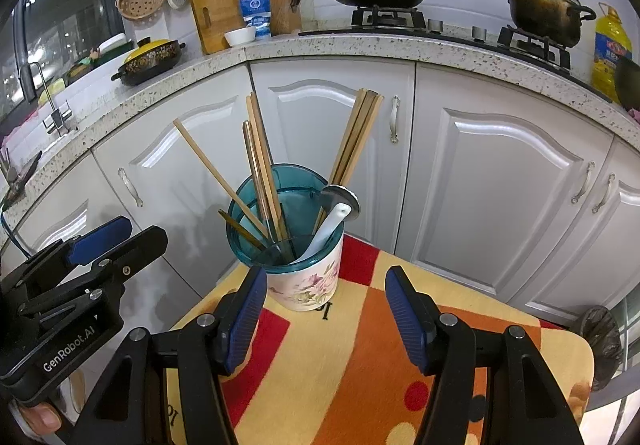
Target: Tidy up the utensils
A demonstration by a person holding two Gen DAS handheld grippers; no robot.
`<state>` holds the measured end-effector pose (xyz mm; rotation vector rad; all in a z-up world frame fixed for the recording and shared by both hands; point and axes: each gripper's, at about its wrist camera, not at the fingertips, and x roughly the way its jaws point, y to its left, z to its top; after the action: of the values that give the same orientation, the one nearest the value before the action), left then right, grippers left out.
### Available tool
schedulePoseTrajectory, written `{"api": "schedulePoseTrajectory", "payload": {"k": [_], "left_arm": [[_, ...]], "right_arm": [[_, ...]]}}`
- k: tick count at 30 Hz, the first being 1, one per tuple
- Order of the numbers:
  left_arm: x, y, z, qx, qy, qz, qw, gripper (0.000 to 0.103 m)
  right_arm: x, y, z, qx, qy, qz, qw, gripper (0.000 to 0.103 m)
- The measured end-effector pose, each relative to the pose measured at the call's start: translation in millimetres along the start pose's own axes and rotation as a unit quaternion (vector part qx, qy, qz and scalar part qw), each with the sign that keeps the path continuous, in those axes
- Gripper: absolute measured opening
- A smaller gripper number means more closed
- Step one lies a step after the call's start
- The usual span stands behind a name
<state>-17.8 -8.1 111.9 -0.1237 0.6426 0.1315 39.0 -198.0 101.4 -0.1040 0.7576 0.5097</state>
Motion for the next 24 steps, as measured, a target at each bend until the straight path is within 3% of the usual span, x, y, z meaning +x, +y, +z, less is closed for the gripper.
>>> {"api": "schedulePoseTrajectory", "payload": {"k": [24], "left_arm": [[3.8, 2.3, -2.3, 0.002, -0.001, 0.004, 1.0000, 0.048]], "right_arm": [[4.4, -1.3, 0.6, 0.009, 0.005, -0.003, 1.000, 0.060]]}}
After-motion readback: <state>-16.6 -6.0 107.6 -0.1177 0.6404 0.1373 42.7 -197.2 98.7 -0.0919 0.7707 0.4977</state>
